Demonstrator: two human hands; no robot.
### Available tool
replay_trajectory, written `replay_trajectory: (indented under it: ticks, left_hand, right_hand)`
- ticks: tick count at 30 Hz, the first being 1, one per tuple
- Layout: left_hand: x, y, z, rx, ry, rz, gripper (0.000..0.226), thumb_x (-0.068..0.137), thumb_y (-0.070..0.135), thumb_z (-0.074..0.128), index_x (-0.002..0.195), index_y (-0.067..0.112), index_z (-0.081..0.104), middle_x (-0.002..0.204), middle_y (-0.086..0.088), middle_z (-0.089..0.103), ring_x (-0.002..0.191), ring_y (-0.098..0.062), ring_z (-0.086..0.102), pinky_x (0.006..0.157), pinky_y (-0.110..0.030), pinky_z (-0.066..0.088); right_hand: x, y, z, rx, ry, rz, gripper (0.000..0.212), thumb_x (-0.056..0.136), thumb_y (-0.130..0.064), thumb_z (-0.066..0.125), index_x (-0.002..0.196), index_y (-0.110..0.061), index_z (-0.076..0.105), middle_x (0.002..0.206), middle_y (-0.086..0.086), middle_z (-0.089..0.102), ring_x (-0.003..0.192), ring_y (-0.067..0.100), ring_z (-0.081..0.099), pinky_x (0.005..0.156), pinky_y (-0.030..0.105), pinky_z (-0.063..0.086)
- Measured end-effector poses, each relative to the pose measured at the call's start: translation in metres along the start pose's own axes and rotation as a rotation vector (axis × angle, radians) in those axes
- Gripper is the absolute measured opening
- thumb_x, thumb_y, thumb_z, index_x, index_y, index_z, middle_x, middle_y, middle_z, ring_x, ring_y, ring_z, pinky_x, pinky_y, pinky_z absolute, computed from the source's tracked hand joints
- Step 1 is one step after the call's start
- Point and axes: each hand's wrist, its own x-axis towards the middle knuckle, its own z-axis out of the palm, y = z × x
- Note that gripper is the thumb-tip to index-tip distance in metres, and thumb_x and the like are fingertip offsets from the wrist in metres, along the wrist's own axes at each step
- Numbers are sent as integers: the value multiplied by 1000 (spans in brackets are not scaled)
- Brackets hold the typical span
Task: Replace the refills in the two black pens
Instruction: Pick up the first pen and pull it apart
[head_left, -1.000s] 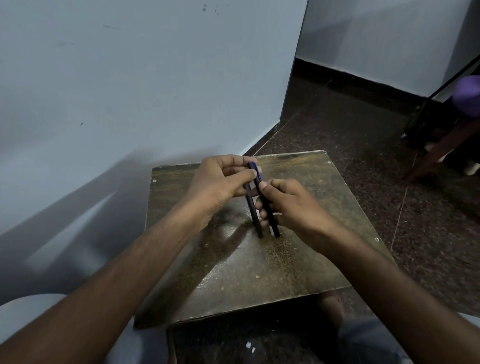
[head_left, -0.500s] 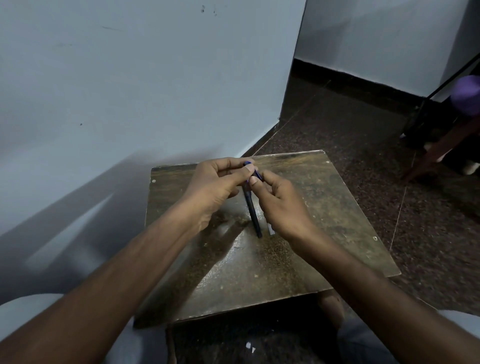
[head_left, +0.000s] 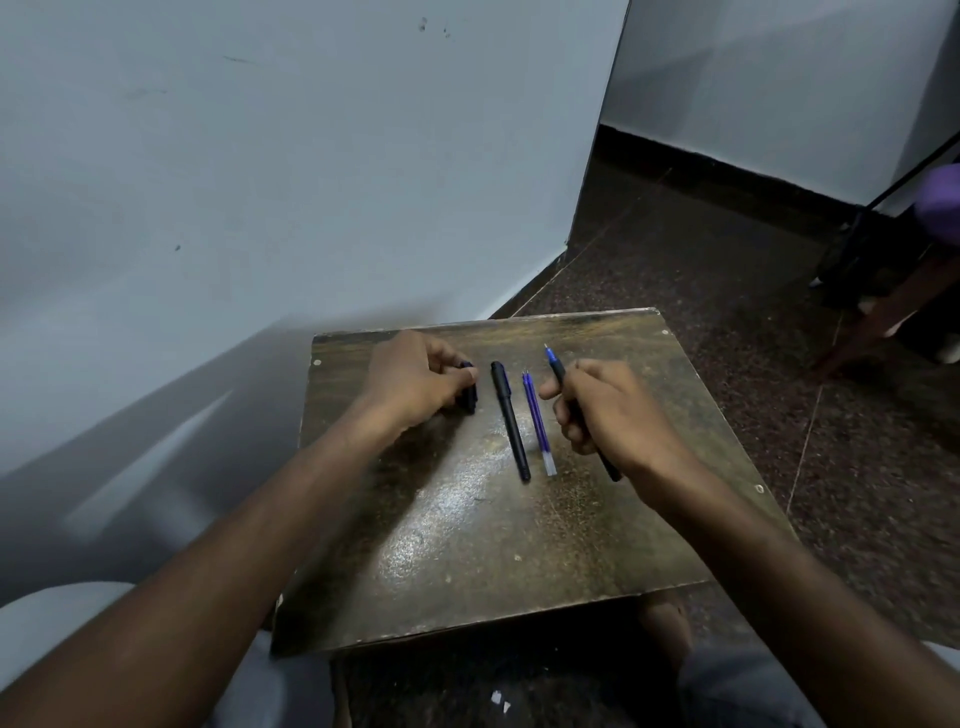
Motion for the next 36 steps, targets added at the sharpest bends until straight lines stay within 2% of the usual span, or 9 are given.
replay_trajectory:
  ticks: [6,10,14,19,22,24,28,34,36]
  left_hand:
    - [5,-2,9,50,61,-13,19,91,31,88,99,15,84,82,3,82,67,-7,73,65,-25,62]
    - [-6,7,4,58,110,47,23,100,49,74,112,29,73,92,17,73,81,4,67,67,-13,46]
    - [-26,26,9,-410,-157,30,32,111,49,55,113,30,81,109,16,84,102,-2,75,83,-27,52]
    - [-45,33,16,-818,-224,31,26,114,27,55,119,16,78,114,2,86,89,-39,65,65,-33,65]
    - [-46,31,16,-809,-230,36,23,112,25,59,112,17,80,110,0,87,101,-41,59,73,-35,56]
    - [-46,31,14,-793,-221,54,20,110,22,62,110,16,81,106,-3,87,86,-32,65,69,-31,55]
    - [-48,33,12,-811,-142,128,21,106,18,68,96,21,87,93,-5,87,53,-10,63,54,-25,59]
    - [-53,38,20,-762,11,91,9,94,24,84,99,17,86,90,-2,87,80,-10,83,71,-20,62]
    - [-53,39,21,-693,114,62,22,81,37,94,89,19,84,77,5,84,72,-4,79,66,-14,58]
  right_hand:
    - [1,6,4,-98,-54,-40,22,113,-21,52,117,-25,73,77,0,72,49,3,57,43,13,40]
    - [3,7,5,58,-89,37,27,114,-25,49,113,-17,75,68,-1,64,41,-2,46,42,16,33]
    - [2,0,13,354,-181,119,30,110,-13,43,109,-2,71,63,-2,59,45,6,43,41,20,30]
    - [-5,-5,24,467,-379,82,25,115,-11,44,109,-4,67,77,7,69,61,12,63,58,27,52]
    - [-8,-3,20,429,-448,59,27,116,-8,43,118,-2,69,92,12,76,80,18,74,77,31,63]
    - [-8,-3,15,368,-468,25,26,115,-7,45,122,0,69,100,15,80,91,23,78,89,37,66]
    - [-6,-2,6,328,-421,-10,17,109,-7,59,114,-1,74,100,15,83,94,27,83,89,42,69]
    - [-8,4,8,50,-140,-175,6,93,-14,85,98,-11,82,82,9,85,77,24,86,75,47,71]
    - [-8,2,7,-58,-54,-239,19,81,-24,96,87,-16,81,73,4,84,69,19,85,69,46,71]
